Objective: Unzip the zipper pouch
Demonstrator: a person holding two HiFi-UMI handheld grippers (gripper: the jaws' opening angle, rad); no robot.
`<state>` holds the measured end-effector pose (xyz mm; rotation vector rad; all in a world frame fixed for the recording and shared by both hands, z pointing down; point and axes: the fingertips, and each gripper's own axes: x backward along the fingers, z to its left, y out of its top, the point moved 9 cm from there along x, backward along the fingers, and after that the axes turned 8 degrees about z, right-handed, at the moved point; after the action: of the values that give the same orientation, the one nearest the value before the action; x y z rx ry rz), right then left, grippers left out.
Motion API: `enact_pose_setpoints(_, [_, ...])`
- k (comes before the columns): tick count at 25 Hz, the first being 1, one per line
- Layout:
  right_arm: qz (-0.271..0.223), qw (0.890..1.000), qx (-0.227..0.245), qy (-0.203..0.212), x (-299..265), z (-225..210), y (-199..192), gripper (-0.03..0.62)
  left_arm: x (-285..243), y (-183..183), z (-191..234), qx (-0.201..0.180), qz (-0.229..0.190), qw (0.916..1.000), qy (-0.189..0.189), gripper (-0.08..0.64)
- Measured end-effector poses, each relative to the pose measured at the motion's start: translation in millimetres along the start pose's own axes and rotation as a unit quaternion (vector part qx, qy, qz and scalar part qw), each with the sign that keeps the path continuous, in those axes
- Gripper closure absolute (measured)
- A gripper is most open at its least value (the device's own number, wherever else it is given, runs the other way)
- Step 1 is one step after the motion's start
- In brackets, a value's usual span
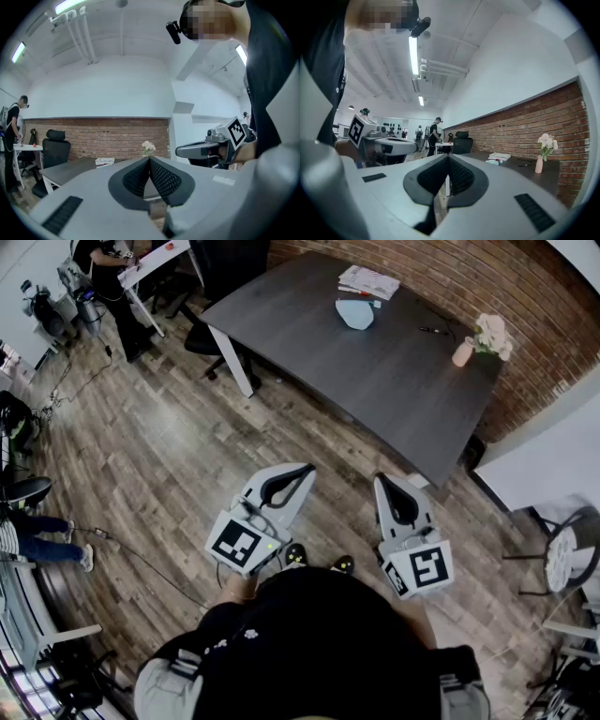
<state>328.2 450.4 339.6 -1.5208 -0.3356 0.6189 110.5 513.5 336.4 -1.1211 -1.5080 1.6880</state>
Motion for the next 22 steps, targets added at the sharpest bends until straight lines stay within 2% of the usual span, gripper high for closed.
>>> enact_pose_setpoints(9, [-0.006, 1.000, -0.013, -0.001, 8.8, -1.5, -3.4, 0.595, 0.0, -1.5, -7.2, 0.001, 0.000, 1.0000, -0.002, 0.555])
enact_pose_setpoints(22, [-0.069, 0.995, -0.067, 0.032, 47.0, -22.8, -16.5, 0.592, -27.5, 1.3, -41.4, 0.004, 0.009, 0.9996, -0.028, 0.557])
